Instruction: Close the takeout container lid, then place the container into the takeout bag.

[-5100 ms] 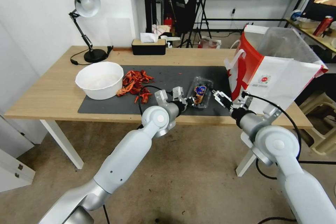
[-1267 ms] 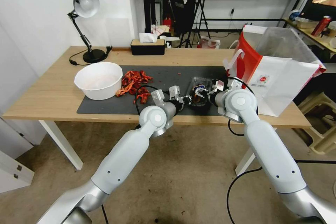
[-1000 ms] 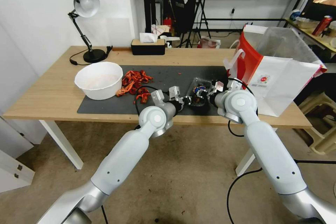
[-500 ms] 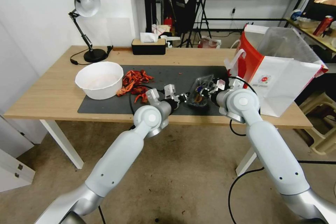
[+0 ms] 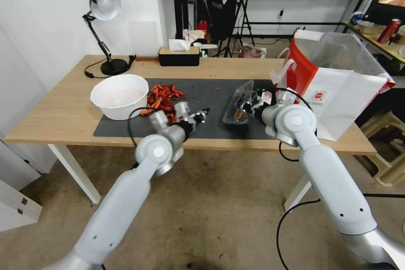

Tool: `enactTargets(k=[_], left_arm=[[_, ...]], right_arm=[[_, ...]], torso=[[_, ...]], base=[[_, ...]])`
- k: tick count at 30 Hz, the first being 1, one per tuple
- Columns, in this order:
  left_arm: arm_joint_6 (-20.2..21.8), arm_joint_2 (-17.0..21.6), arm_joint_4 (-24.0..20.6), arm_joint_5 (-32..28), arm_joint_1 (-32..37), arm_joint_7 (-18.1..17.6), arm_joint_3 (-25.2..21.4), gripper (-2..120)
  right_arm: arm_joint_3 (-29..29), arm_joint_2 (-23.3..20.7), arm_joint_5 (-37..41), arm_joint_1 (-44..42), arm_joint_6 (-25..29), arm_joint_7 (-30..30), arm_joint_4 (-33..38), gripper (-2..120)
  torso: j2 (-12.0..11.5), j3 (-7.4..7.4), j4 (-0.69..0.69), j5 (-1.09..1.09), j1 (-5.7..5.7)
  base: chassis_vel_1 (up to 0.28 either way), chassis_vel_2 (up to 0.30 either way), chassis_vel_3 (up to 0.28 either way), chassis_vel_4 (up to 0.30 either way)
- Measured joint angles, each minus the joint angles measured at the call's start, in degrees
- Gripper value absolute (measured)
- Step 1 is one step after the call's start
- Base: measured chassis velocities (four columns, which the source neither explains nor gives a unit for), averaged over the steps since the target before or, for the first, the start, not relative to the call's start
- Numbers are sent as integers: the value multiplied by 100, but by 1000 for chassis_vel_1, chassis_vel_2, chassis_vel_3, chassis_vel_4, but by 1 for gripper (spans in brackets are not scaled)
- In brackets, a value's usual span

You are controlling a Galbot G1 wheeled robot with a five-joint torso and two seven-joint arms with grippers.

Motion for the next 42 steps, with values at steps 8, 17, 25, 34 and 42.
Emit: enactTargets(k=[8, 17, 25, 34, 42], left_arm=[[-37, 227, -653, 587, 792, 9, -447, 28], [-38, 249, -1104, 743, 1710, 95, -931, 61], [-62, 192, -1325, 846, 2173, 156, -1185, 90], [-85, 135, -1499, 851, 2432, 189, -1347, 100], [-158, 96, -1647, 1705, 2894, 309, -1566, 100]], right_arm=[[-70, 3, -44, 101, 157, -285, 207, 10], [-178, 54, 57, 504, 447, -367, 421, 10], [-80, 6, 399, 1358, 800, -141, 477, 10], [261, -249, 204, 2107, 1058, 187, 251, 9], [501, -825, -466, 2064, 1115, 184, 173, 9]], torso=[[0, 0, 0, 0, 0], [1, -1, 0, 0, 0], [1, -1, 0, 0, 0], [0, 0, 0, 2, 0], [1, 0, -1, 2, 0]], base=[[0, 0, 0, 0], [0, 0, 0, 0], [0, 0, 0, 0], [0, 0, 0, 0], [0, 0, 0, 0]])
